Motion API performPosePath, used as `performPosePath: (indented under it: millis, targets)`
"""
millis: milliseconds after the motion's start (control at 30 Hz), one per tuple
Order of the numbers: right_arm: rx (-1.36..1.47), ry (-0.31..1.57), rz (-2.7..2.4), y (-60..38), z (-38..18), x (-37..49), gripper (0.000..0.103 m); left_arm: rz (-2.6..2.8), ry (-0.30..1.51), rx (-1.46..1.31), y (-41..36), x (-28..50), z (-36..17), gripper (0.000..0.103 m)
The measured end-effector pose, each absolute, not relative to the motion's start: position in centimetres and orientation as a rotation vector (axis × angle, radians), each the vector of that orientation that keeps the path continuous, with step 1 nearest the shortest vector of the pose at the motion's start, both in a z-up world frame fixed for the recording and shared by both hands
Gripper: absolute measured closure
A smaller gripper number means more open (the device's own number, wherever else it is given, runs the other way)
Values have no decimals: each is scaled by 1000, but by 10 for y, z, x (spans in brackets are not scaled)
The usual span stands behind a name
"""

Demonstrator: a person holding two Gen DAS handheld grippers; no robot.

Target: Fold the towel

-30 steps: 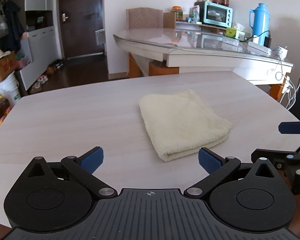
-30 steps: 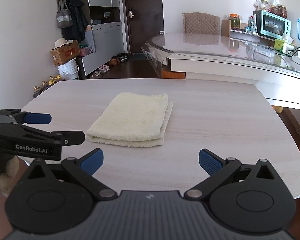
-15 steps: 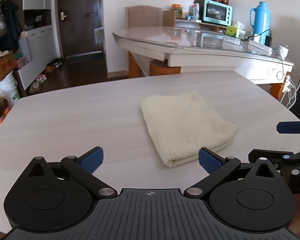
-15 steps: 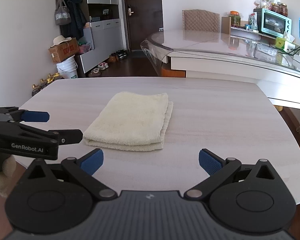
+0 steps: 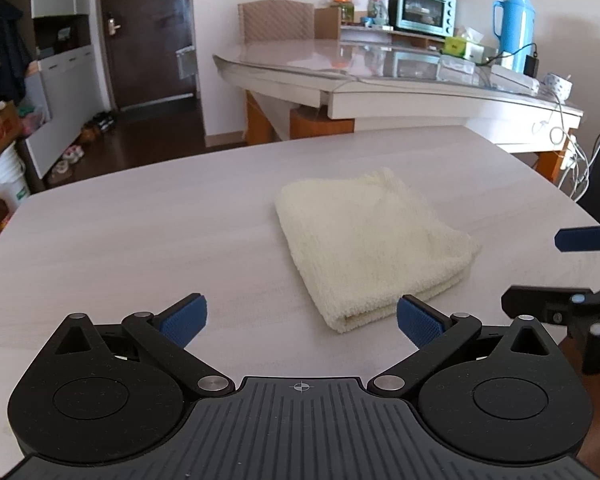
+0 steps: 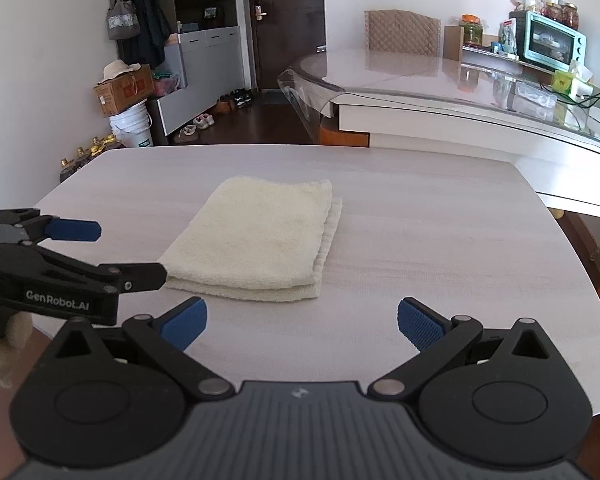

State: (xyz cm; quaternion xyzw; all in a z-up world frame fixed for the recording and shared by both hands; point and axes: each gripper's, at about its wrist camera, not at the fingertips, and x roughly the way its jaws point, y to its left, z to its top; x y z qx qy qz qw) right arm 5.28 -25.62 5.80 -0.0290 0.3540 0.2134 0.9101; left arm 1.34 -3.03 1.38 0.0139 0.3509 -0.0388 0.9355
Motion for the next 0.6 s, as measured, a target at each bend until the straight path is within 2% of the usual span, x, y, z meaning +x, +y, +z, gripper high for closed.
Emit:
performPosePath:
  millis: [600]
  targets:
    - [-64, 744, 467, -244, 57, 60, 0, -57, 734, 29, -20, 8, 15, 0]
